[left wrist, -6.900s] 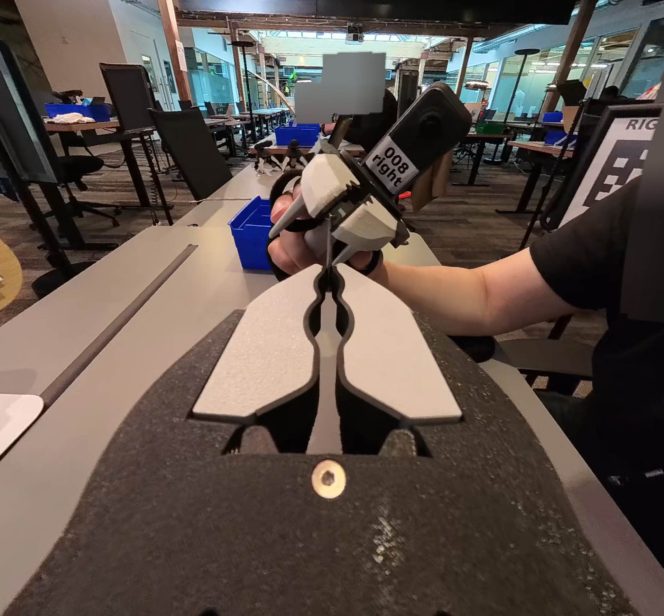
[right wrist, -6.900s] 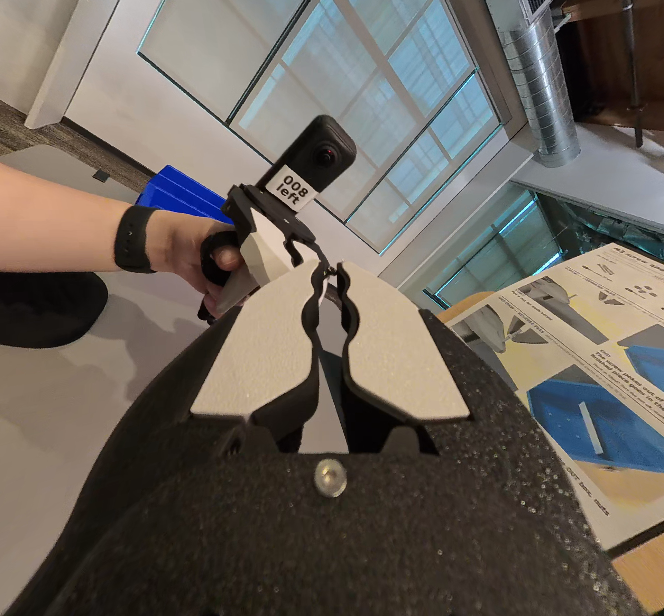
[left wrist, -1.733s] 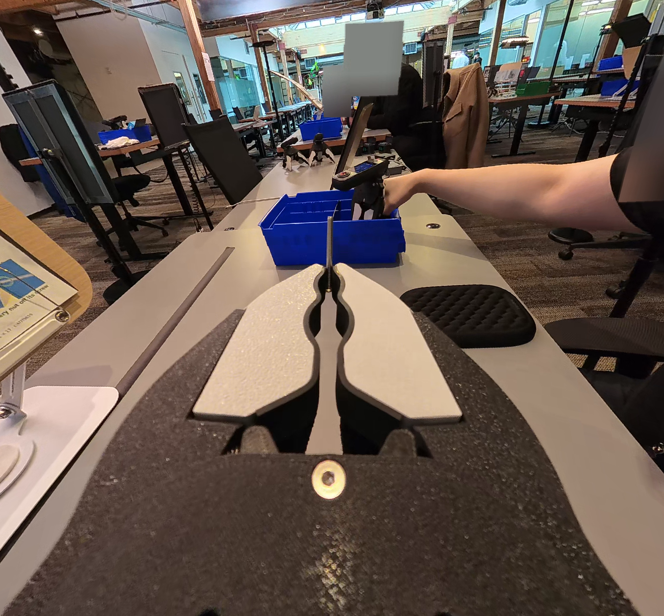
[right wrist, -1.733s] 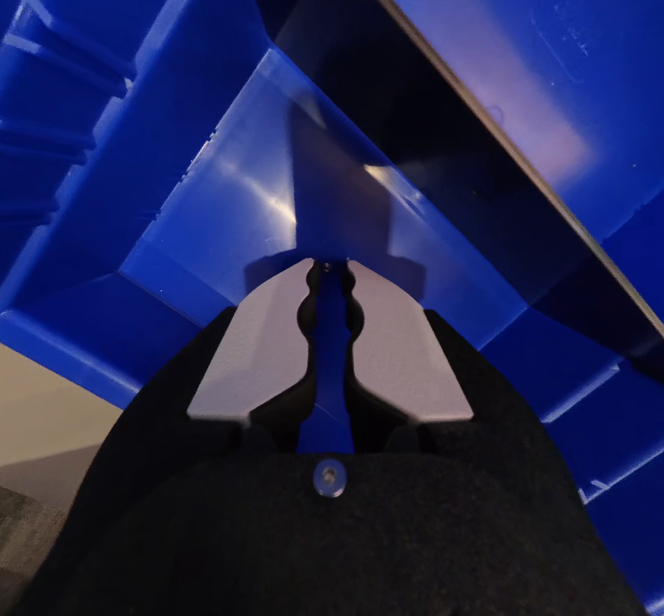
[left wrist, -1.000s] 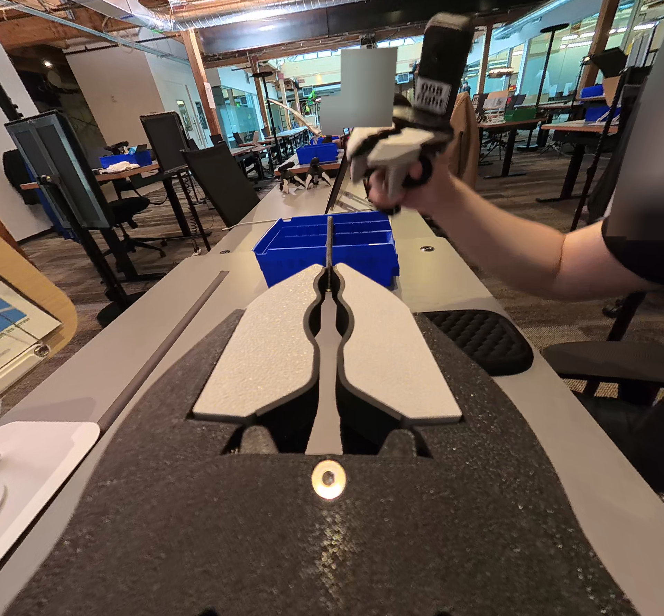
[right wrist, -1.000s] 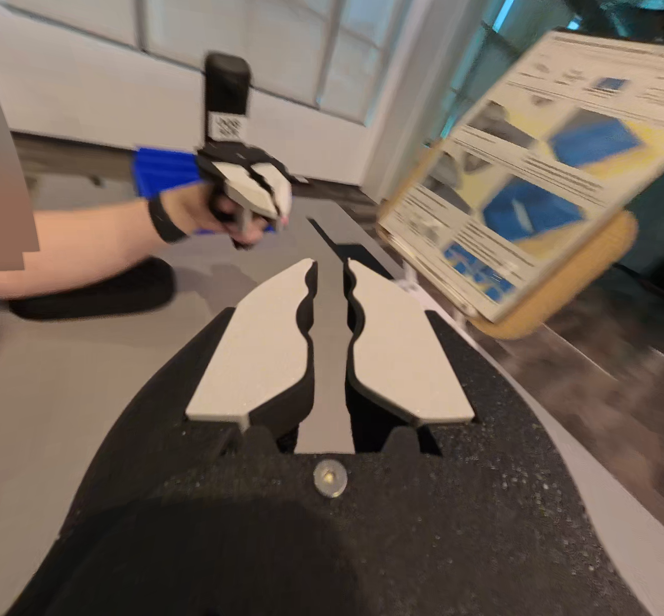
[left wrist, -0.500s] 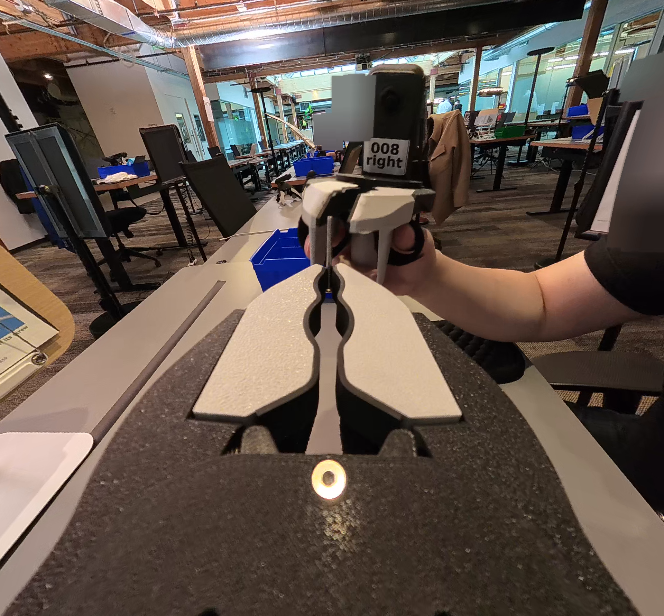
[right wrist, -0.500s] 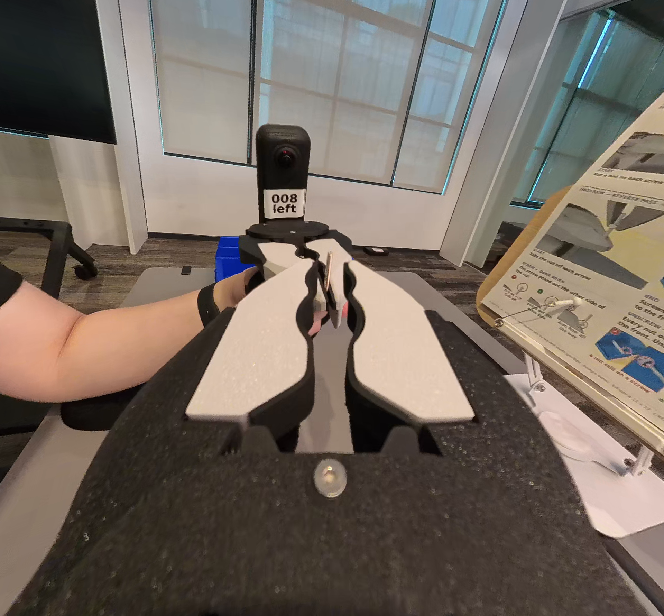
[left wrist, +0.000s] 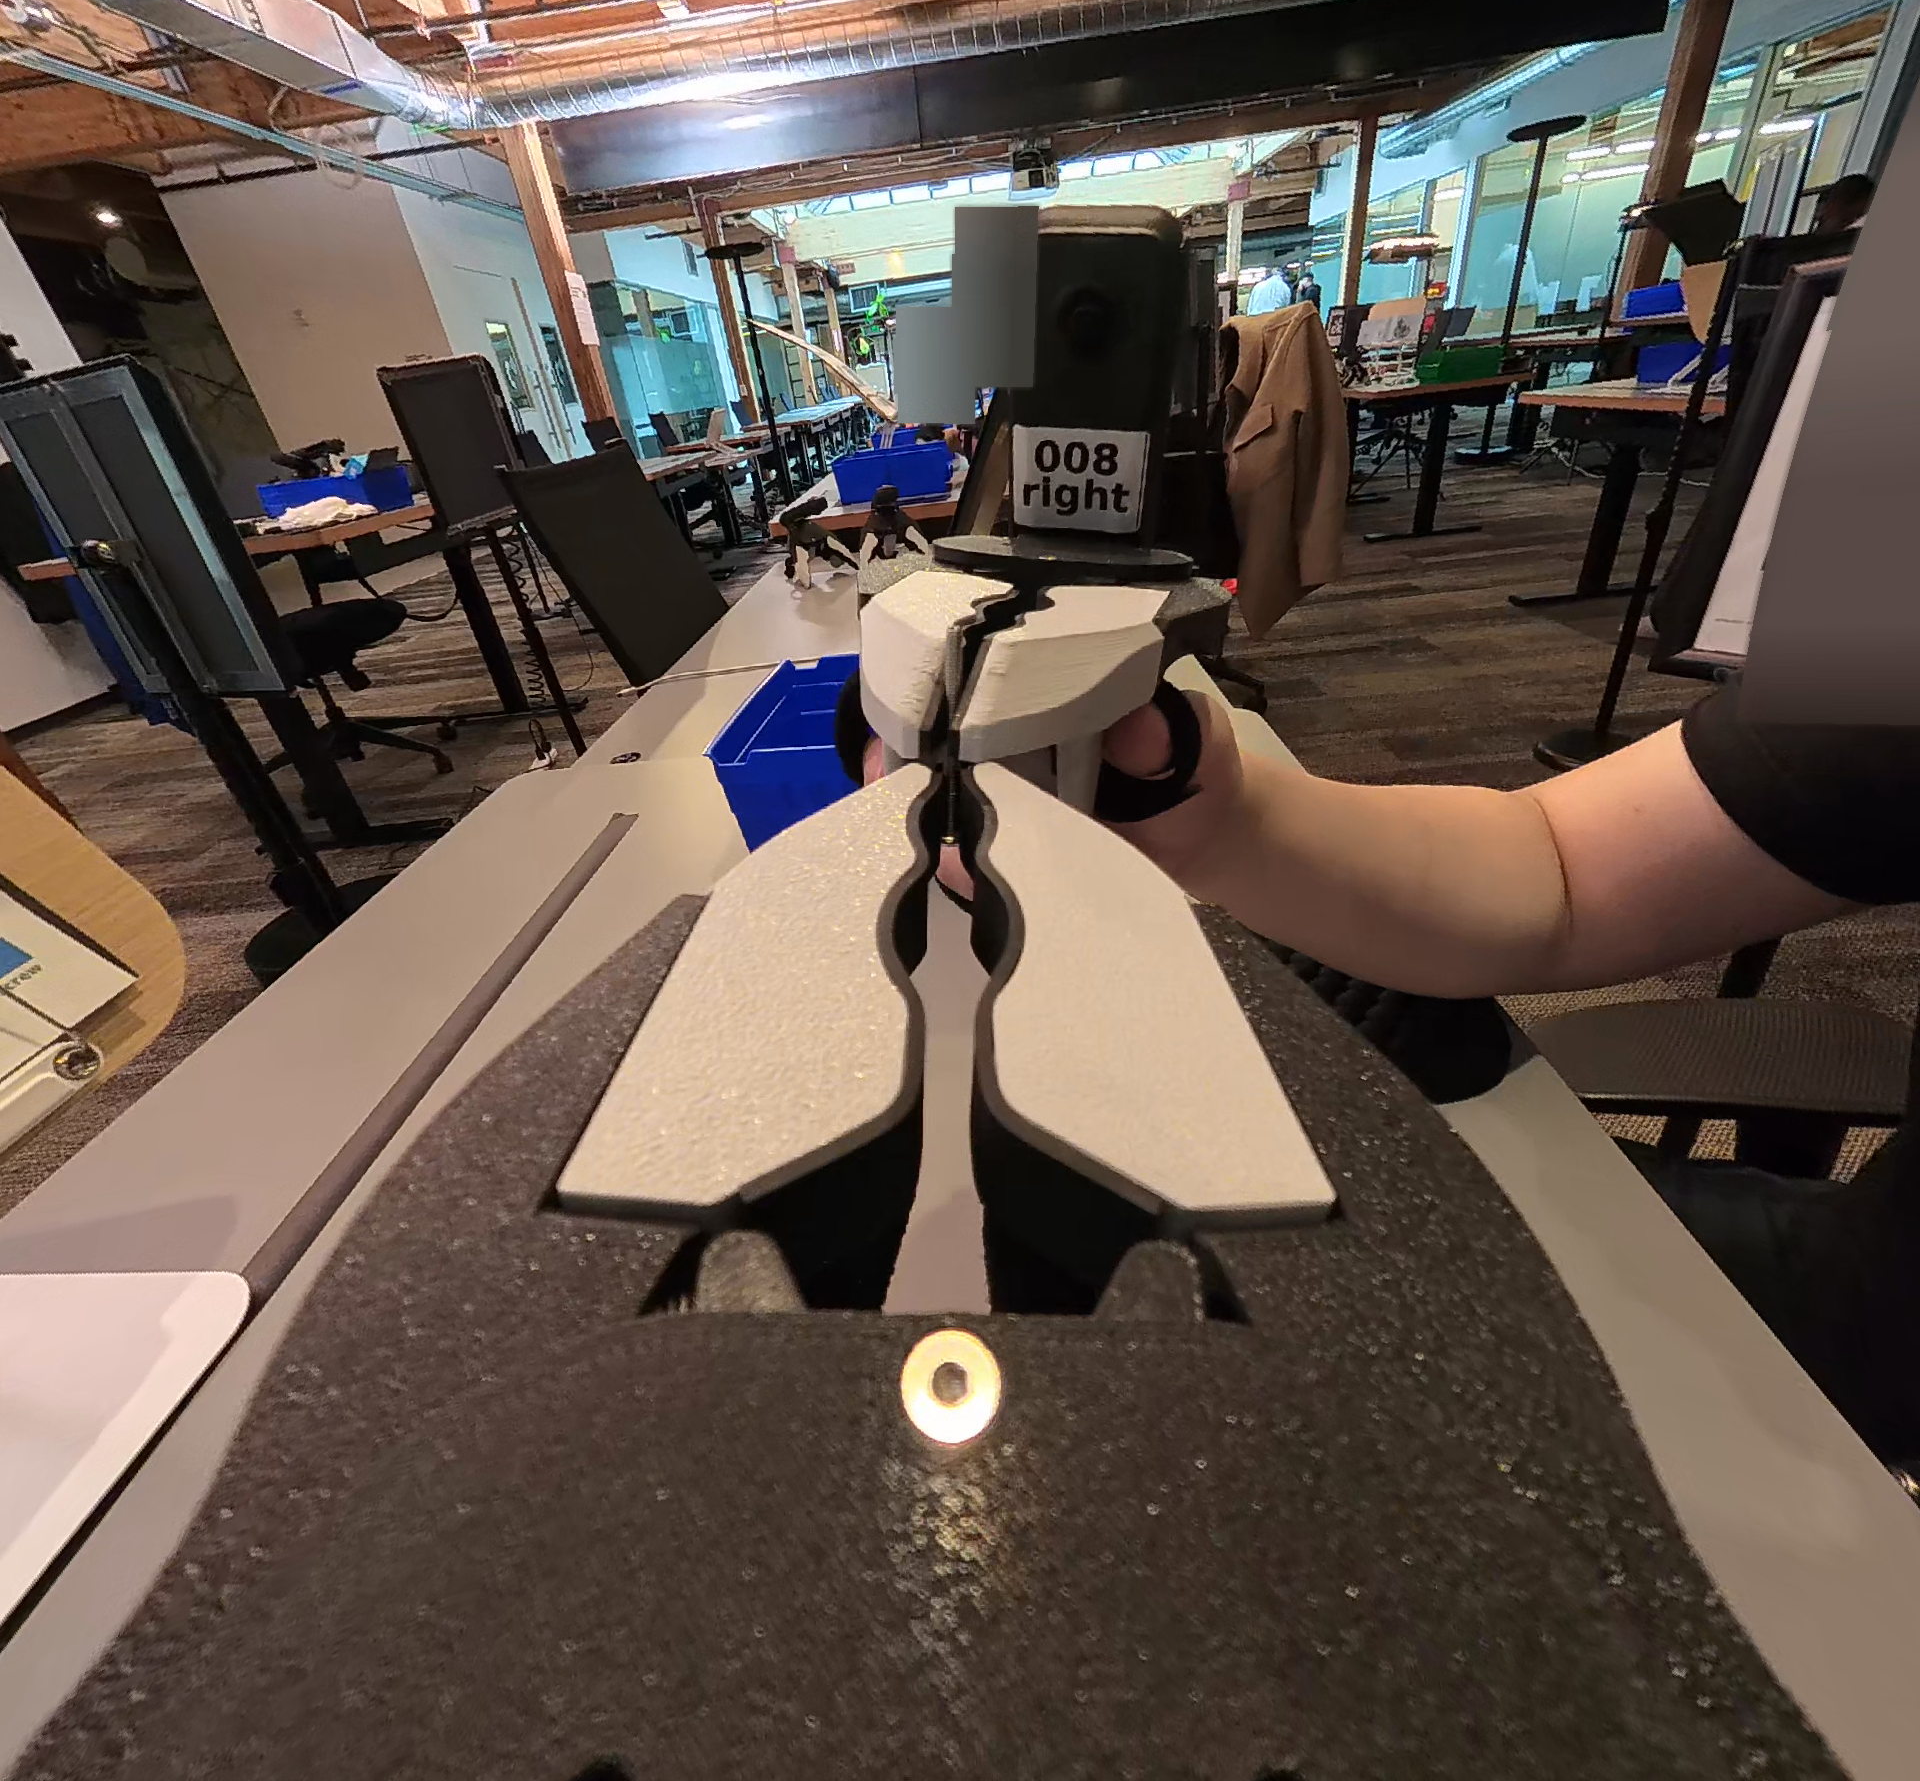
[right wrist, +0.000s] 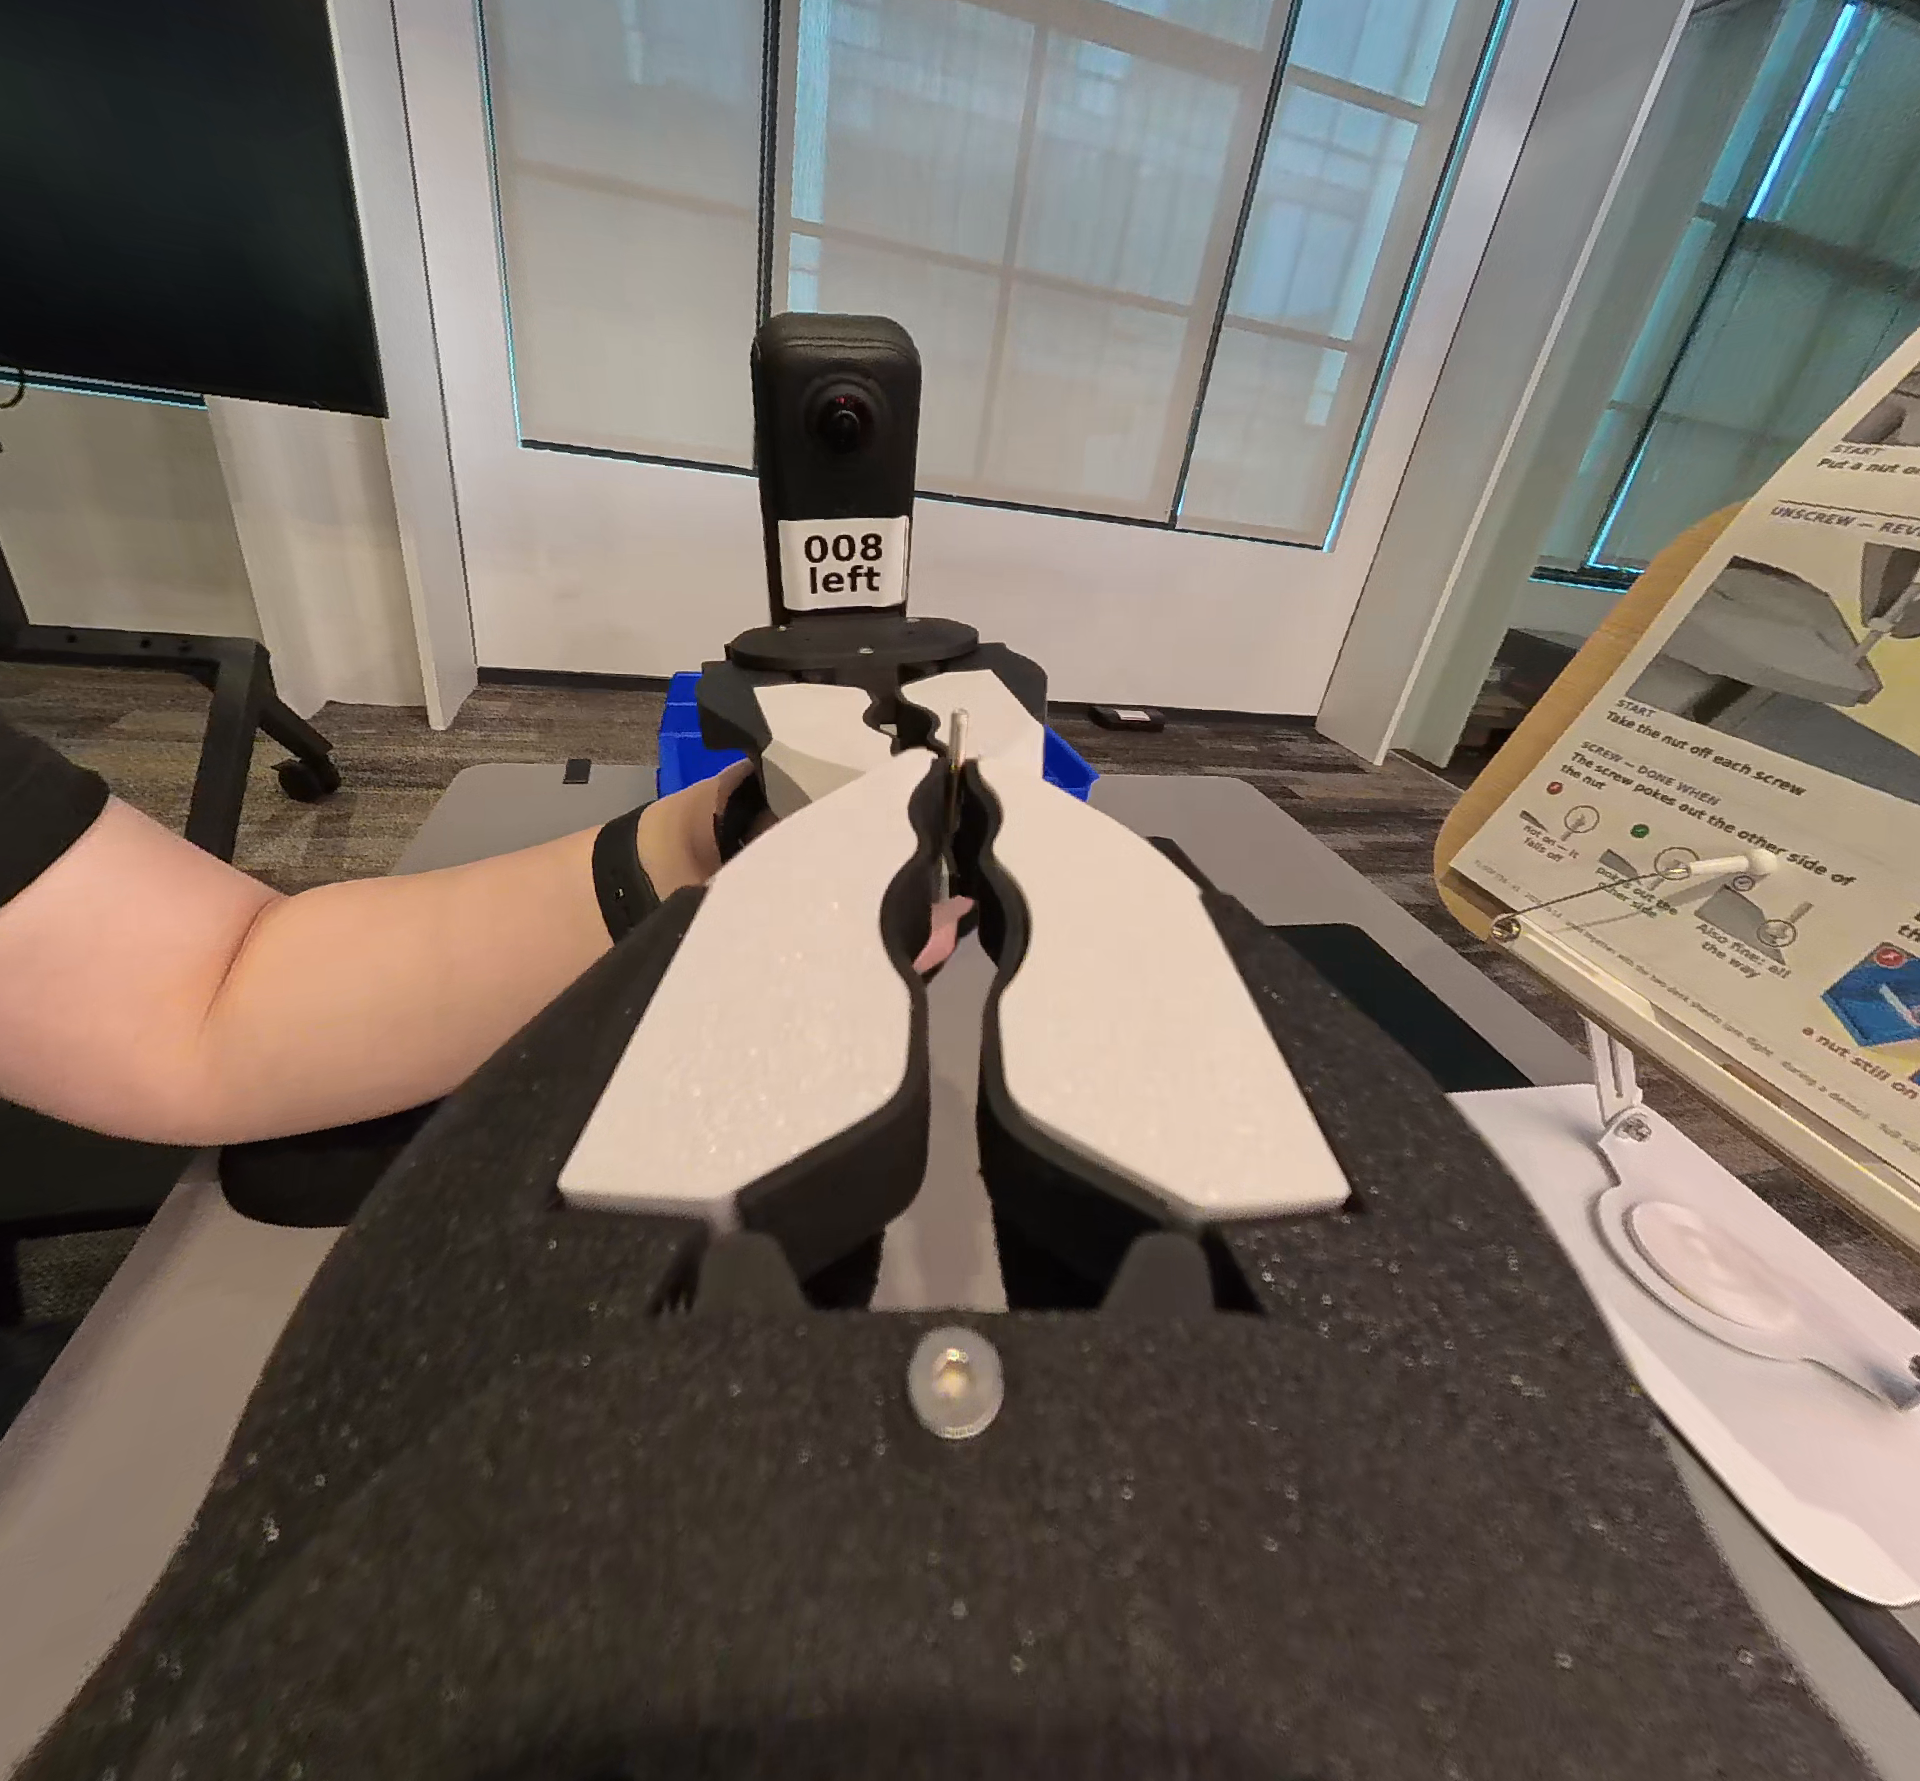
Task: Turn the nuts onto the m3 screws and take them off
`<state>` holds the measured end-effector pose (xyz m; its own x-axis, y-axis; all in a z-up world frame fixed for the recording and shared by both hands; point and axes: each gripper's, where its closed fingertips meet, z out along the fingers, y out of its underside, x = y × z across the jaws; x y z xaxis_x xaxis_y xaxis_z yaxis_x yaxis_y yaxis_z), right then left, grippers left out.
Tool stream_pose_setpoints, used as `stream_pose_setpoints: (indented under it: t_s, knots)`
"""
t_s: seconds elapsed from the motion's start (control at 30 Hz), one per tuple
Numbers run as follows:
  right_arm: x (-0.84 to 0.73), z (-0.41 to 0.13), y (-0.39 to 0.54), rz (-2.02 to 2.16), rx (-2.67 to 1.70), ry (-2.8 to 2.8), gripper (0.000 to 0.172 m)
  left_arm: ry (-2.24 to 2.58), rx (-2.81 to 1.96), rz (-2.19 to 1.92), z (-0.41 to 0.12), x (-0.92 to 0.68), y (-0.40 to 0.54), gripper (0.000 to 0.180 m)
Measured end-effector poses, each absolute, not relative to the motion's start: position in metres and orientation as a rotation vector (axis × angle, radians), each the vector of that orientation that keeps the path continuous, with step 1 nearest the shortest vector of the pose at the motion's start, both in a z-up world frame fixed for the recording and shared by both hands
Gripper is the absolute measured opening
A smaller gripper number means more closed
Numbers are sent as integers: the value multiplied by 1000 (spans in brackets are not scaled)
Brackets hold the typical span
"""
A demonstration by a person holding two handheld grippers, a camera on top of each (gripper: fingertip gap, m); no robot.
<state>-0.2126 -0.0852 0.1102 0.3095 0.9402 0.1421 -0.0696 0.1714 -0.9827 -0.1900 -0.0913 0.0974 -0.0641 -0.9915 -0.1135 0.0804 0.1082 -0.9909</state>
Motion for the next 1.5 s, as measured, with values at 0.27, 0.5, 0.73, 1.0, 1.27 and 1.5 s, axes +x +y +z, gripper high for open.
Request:
stream_pose_setpoints:
  t_s: [0.27,0.5,0.73,1.0,1.27,1.5]
  knots:
    - [-207,109,-81,967,-1188,-956,2,1237,-1058,-1225,96,-186,-91,12]
    - [-181,111,-71,1091,-1216,-855,2,1211,-1144,-1170,87,-183,-78,37]
    - [-89,139,-72,967,-1304,-807,2,1225,-1204,-1079,78,-190,-67,33]
    - [40,124,-56,1072,-1558,-609,2,1311,-1284,-999,62,-186,-67,31]
    - [161,58,-18,895,-1827,-334,2,1331,-1236,-1030,70,-185,-79,31]
    - [232,-26,12,556,-2374,-180,2,1271,-1260,-1075,73,-194,-70,28]
